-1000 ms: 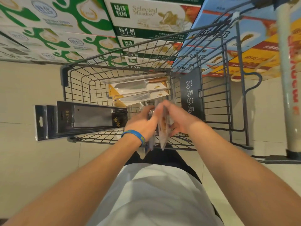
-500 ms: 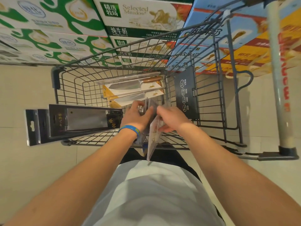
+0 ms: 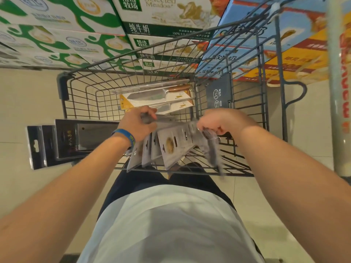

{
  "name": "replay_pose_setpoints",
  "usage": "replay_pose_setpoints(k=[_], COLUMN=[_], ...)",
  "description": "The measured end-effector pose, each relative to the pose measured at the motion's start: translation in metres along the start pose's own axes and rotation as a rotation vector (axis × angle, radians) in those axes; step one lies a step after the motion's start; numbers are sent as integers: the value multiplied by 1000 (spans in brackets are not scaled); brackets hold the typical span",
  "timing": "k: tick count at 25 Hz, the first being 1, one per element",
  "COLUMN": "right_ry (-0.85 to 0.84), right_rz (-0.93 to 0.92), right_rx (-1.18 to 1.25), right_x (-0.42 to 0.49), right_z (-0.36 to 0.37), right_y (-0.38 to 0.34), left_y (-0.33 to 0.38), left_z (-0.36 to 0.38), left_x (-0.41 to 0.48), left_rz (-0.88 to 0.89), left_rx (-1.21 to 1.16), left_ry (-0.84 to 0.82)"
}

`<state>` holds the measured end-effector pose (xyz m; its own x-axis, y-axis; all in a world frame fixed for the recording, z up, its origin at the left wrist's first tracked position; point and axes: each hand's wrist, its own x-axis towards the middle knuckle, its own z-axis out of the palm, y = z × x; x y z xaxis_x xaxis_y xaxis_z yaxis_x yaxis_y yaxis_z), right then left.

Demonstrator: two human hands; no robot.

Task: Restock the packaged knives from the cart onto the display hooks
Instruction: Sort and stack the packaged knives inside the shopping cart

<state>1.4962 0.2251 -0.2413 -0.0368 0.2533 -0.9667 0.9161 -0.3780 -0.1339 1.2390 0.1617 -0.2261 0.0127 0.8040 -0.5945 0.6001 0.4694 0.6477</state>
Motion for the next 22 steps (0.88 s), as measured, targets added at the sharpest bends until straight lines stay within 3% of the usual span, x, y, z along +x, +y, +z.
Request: replay_pose_setpoints(k=[5,8,13,17,20,22], right_ry=[-58,-30,2,-32,131,140], right_rz=[78,65,57,94,57,14], right_rx=[119,137,174,-120,-191,-165], right_x=[19,30,36,43,46,37], right_z=[7,-4,-26,-20,-21,-29], right_y=[12,13,25,34,29,29], left_y=[-4,1,17,46,48,40], left_z=[1,11,47,85,108,122], left_x=[-14,-25,-39,-18,-16,-21], left_rz=[-153,-270,-163,-94,41,135], left_rx=[-241,-305,-150,98,129,175], left_ry=[54,-41,-181,-332,-394,-375])
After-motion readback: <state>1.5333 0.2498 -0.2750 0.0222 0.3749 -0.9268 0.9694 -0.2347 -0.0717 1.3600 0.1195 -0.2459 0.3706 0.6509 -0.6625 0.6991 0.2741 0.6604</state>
